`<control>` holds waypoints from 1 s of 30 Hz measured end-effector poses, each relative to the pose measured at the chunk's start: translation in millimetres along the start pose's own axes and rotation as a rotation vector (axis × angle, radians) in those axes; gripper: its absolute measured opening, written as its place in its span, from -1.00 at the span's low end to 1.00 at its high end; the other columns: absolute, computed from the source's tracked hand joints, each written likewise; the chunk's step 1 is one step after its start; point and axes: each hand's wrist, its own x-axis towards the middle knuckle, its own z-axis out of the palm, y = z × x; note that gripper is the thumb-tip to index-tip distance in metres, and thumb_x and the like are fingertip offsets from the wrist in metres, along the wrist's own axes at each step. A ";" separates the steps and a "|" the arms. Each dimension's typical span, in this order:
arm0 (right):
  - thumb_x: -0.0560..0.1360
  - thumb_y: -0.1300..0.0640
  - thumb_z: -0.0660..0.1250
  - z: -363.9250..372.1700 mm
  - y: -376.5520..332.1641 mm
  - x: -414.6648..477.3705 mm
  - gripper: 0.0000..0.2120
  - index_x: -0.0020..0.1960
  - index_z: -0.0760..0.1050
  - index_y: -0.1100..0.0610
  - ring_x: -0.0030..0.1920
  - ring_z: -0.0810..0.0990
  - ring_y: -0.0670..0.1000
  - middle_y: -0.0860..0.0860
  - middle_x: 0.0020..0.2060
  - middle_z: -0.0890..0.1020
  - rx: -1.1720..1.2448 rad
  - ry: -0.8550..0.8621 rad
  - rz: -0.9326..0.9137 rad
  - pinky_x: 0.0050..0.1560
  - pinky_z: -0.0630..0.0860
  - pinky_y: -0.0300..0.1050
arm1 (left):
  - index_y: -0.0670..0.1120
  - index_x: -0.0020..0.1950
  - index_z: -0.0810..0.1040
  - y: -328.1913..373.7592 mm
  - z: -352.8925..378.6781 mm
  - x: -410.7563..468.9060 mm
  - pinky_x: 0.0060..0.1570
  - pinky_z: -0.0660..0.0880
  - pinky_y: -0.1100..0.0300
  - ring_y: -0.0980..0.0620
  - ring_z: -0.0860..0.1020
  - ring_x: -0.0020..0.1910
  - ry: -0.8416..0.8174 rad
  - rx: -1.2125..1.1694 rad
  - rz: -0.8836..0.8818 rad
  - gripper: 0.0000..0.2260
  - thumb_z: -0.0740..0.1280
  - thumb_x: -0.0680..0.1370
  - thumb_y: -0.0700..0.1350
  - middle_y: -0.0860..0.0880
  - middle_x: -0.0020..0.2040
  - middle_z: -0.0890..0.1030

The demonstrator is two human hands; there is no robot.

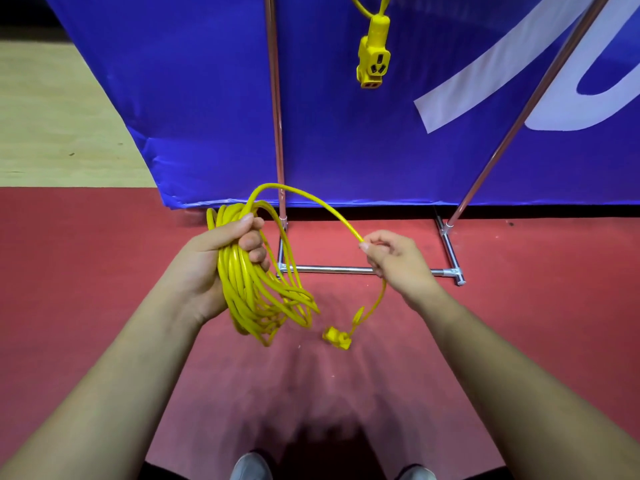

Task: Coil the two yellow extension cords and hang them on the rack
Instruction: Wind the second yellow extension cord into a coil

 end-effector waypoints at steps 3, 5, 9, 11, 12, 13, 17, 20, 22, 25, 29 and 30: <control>0.52 0.26 0.34 -0.9 -27.3 -6.1 -0.89 -0.18 0.57 0.22 -0.48 0.24 -0.08 -0.07 -0.52 0.34 -0.100 -0.045 -0.027 -0.41 0.19 -0.20 | -0.11 -0.17 0.48 0.1 -0.2 -0.2 -0.26 0.45 0.21 0.08 0.42 -0.44 0.047 0.037 0.019 -0.75 0.49 0.32 -0.05 0.03 -0.43 0.42; 0.50 0.26 0.36 0.8 -46.1 -13.3 -0.89 -0.19 0.60 0.24 -0.49 0.25 -0.09 -0.03 -0.50 0.36 -0.208 -0.147 -0.014 -0.40 0.21 -0.18 | -0.12 -0.22 0.47 0.6 3.5 -1.4 -0.28 0.50 0.23 0.04 0.48 -0.40 0.083 0.092 0.022 -0.85 0.40 0.41 -0.08 0.00 -0.42 0.47; 0.49 0.27 0.36 8.0 -71.2 -34.1 -0.89 -0.18 0.64 0.20 -0.49 0.28 -0.04 -0.01 -0.51 0.42 -0.321 -0.592 0.084 -0.41 0.24 -0.19 | -0.17 -0.12 0.57 -7.9 11.2 -2.8 -0.04 0.61 0.09 -0.12 0.68 -0.07 0.148 0.224 0.014 -0.89 0.32 0.42 -0.15 -0.27 -0.10 0.68; 0.48 0.25 0.35 13.0 -80.5 -42.8 -0.89 -0.14 0.63 0.27 -0.50 0.25 -0.06 -0.01 -0.52 0.39 -0.247 -0.746 0.090 -0.42 0.21 -0.20 | -0.20 0.02 0.53 -14.8 15.5 -4.4 0.13 0.53 -0.07 -0.23 0.63 0.07 0.093 0.267 -0.022 -0.81 0.32 0.43 -0.19 -0.36 0.04 0.63; 0.47 0.23 0.35 15.1 -84.7 -45.1 -0.86 -0.13 0.61 0.31 -0.50 0.23 -0.06 -0.01 -0.52 0.37 -0.189 -0.766 0.071 -0.43 0.18 -0.20 | -0.21 0.00 0.54 -17.8 18.1 -5.8 0.12 0.52 -0.13 -0.26 0.63 0.05 0.060 0.298 -0.055 -0.83 0.33 0.44 -0.21 -0.37 0.04 0.63; 0.46 0.21 0.34 16.7 -88.9 -45.9 -0.83 -0.12 0.60 0.33 -0.50 0.22 -0.06 -0.02 -0.52 0.35 -0.133 -0.754 0.042 -0.44 0.15 -0.19 | -0.22 -0.06 0.57 -19.6 20.8 -7.5 0.03 0.56 -0.13 -0.25 0.65 -0.03 0.032 0.342 -0.084 -0.88 0.34 0.44 -0.22 -0.37 -0.01 0.64; 0.46 0.17 0.37 12.2 -92.2 -38.8 -0.84 -0.16 0.59 0.29 -0.42 0.17 0.00 0.09 -0.45 0.31 0.045 -0.632 -0.034 -0.40 0.09 -0.10 | -0.27 -0.22 0.57 -20.2 25.1 -10.1 -0.31 0.55 0.08 -0.12 0.57 -0.37 -0.094 0.504 -0.143 -0.85 0.39 0.44 -0.18 -0.22 -0.33 0.58; 0.49 0.17 0.40 -2.9 -66.9 -28.6 -0.84 -0.11 0.56 0.29 -0.41 0.35 -0.02 0.13 -0.40 0.40 -0.049 -0.676 -0.015 -0.33 0.29 -0.15 | -0.17 -0.17 0.47 -16.7 22.1 -6.9 -0.34 0.47 0.13 -0.08 0.47 -0.41 -0.136 0.249 -0.163 -0.79 0.47 0.38 -0.14 -0.12 -0.38 0.43; 0.49 0.14 0.38 -11.2 -42.1 -21.9 -0.83 -0.08 0.55 0.27 -0.27 0.54 -0.02 0.13 -0.31 0.56 -0.126 -0.748 0.065 -0.10 0.46 -0.18 | -0.15 -0.15 0.45 -15.4 21.3 -5.0 -0.31 0.47 0.12 -0.05 0.46 -0.42 -0.145 0.129 -0.164 -0.72 0.52 0.32 -0.12 -0.09 -0.40 0.42; 0.50 0.17 0.36 -19.2 -4.8 -15.1 -0.81 0.00 0.56 0.30 -0.06 0.56 0.00 0.11 -0.13 0.64 -0.136 -0.783 0.166 0.14 0.46 -0.13 | -0.13 -0.19 0.49 -17.1 21.7 -4.7 -0.30 0.46 0.13 -0.05 0.47 -0.42 -0.167 0.142 -0.176 -0.76 0.52 0.31 -0.11 -0.08 -0.40 0.44; 0.51 0.30 0.37 -18.6 13.6 -11.5 -0.91 0.00 0.52 0.19 -0.14 0.60 0.00 0.13 -0.19 0.64 -0.067 -0.564 0.160 0.05 0.52 -0.19 | -0.16 -0.22 0.51 -14.2 17.3 -5.3 -0.30 0.52 0.10 -0.09 0.53 -0.40 -0.129 0.202 -0.196 -0.74 0.55 0.29 -0.11 -0.12 -0.37 0.48; 0.52 0.33 0.34 -19.0 10.9 -10.7 -0.91 -0.03 0.50 0.18 -0.20 0.60 0.02 0.12 -0.25 0.63 0.017 -0.481 0.150 -0.01 0.55 -0.18 | -0.20 -0.22 0.54 -11.6 14.0 -5.7 -0.28 0.57 0.07 -0.11 0.57 -0.39 -0.102 0.231 -0.202 -0.71 0.57 0.25 -0.10 -0.15 -0.36 0.53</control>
